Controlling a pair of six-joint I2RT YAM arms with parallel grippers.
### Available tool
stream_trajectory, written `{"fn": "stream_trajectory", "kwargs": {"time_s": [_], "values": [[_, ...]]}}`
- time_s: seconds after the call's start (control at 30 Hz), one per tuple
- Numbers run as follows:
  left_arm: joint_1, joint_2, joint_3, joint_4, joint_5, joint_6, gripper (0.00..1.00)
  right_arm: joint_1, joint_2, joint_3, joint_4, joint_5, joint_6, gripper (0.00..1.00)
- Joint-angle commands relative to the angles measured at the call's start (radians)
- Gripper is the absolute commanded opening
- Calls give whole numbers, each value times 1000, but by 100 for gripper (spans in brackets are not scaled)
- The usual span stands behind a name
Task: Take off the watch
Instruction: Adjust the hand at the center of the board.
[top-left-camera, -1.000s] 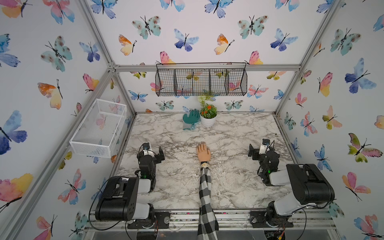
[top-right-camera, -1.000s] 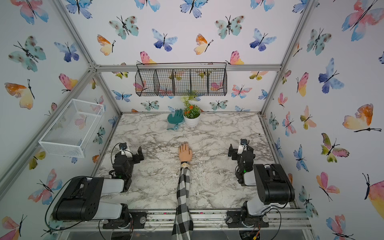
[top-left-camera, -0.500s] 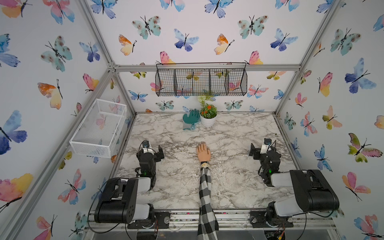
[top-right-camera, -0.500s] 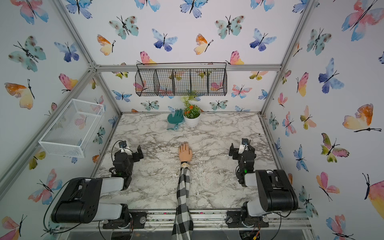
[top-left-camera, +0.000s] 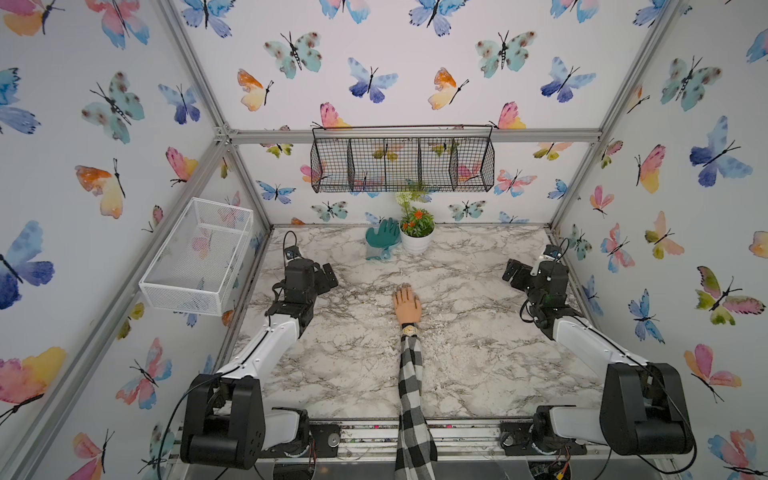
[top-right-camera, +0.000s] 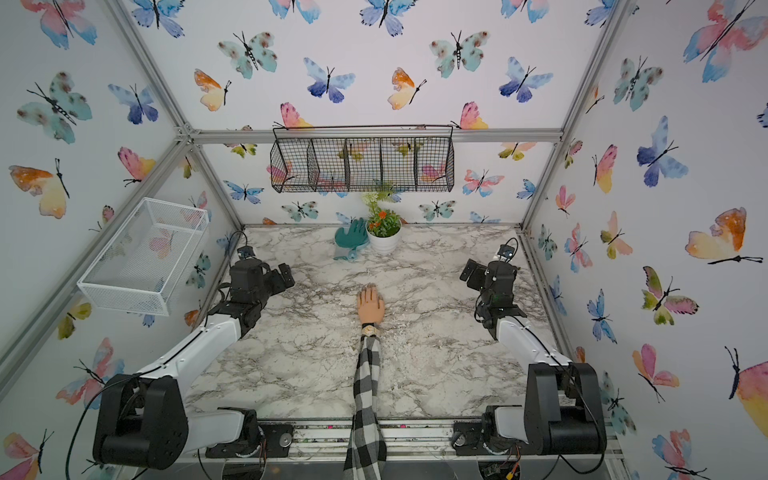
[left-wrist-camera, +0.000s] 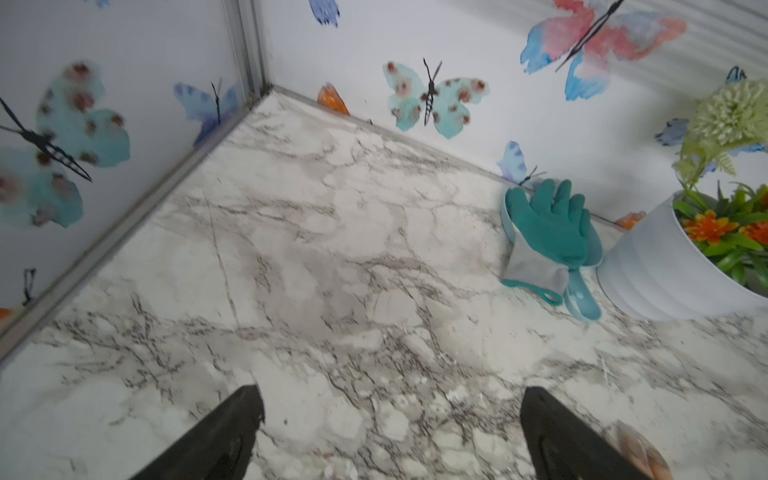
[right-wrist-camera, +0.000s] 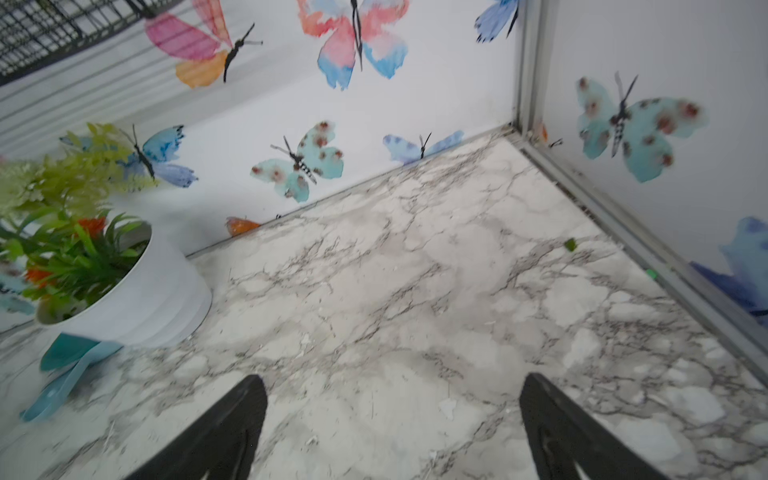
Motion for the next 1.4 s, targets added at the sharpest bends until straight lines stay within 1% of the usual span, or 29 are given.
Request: {"fn": "stream_trajectory", "kwargs": {"time_s": [0.0,0.03,0.07,0.13,0.23,0.33,0.5,0.53,0.63,0.77,0.9,0.97,1.03,1.37], "values": [[-84,-34,37,-285,85,-148,100,6,-1,18,-164,-217,43,93],[-121,-38,41,-316,95,-177,100,6,4,25,-183,-278,61,92],[-154,-42,41,-341,104,-203,100,7,9,26,-189,-312,78,92],[-244,-49,38,-391,82,-275,100,7,17,14,-164,-433,121,92],[-367,-55,31,-440,50,-371,100,7,20,-19,-117,-512,200,92],[-493,-36,40,-473,34,-435,100,10,29,-43,-85,-541,263,92],[-699,45,75,-515,-23,-538,99,17,68,-36,-105,-546,308,91],[-734,68,85,-520,-38,-554,99,18,73,-34,-111,-544,312,91],[-801,141,128,-533,-59,-591,98,18,84,-26,-134,-531,311,91],[-859,244,209,-558,-87,-615,98,20,102,2,-177,-506,302,91],[-886,358,297,-598,-102,-629,98,20,127,21,-172,-495,299,91],[-901,410,340,-631,-130,-644,98,21,141,26,-163,-495,301,92],[-904,464,376,-670,-129,-653,98,21,155,28,-146,-503,306,92],[-908,558,405,-700,-157,-686,98,20,178,25,-100,-517,323,92]]}}
